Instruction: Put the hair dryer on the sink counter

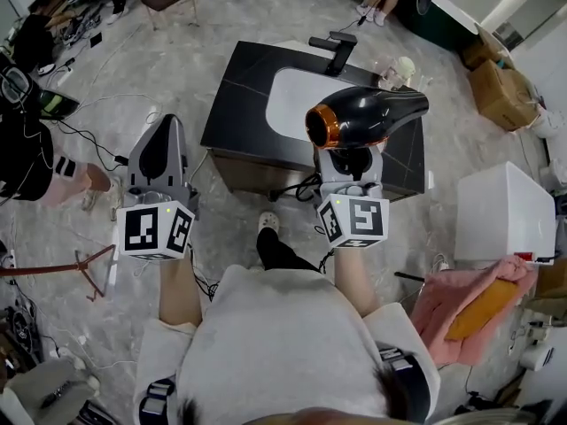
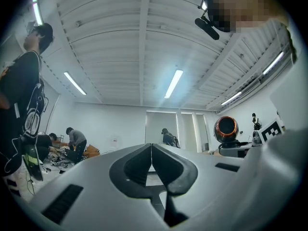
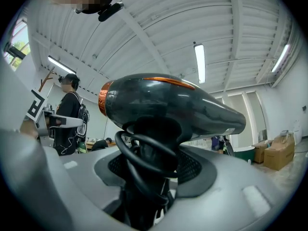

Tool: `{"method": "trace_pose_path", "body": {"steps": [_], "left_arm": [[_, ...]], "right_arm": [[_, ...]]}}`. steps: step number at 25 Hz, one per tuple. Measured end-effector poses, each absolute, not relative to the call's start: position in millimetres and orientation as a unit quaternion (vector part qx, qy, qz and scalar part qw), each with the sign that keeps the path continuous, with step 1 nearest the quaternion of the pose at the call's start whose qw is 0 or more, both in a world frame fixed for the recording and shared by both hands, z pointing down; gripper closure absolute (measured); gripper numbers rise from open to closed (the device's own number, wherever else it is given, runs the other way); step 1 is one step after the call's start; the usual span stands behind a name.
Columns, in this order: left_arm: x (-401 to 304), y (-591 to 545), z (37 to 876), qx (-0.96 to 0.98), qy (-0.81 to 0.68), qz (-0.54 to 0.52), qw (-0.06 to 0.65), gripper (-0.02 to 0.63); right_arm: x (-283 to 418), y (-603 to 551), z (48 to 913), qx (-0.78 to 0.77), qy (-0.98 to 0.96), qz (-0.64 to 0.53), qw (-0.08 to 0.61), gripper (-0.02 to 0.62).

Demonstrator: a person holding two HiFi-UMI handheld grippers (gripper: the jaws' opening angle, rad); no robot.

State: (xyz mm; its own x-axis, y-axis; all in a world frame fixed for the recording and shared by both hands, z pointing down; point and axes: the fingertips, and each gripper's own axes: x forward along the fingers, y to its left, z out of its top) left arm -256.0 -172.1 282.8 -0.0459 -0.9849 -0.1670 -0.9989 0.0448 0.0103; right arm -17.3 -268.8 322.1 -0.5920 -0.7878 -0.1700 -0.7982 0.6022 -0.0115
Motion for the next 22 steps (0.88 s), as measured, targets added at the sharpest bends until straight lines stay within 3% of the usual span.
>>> {"method": "trace_pose_path", "body": {"steps": [22], "left_arm": [[-298,-327,286,-0.671,0.737,0.059,0.056,0.597]], "right_arm": [[-109,-425,381,-0.392,0.919,-0.032,0.017,0.345]]}}
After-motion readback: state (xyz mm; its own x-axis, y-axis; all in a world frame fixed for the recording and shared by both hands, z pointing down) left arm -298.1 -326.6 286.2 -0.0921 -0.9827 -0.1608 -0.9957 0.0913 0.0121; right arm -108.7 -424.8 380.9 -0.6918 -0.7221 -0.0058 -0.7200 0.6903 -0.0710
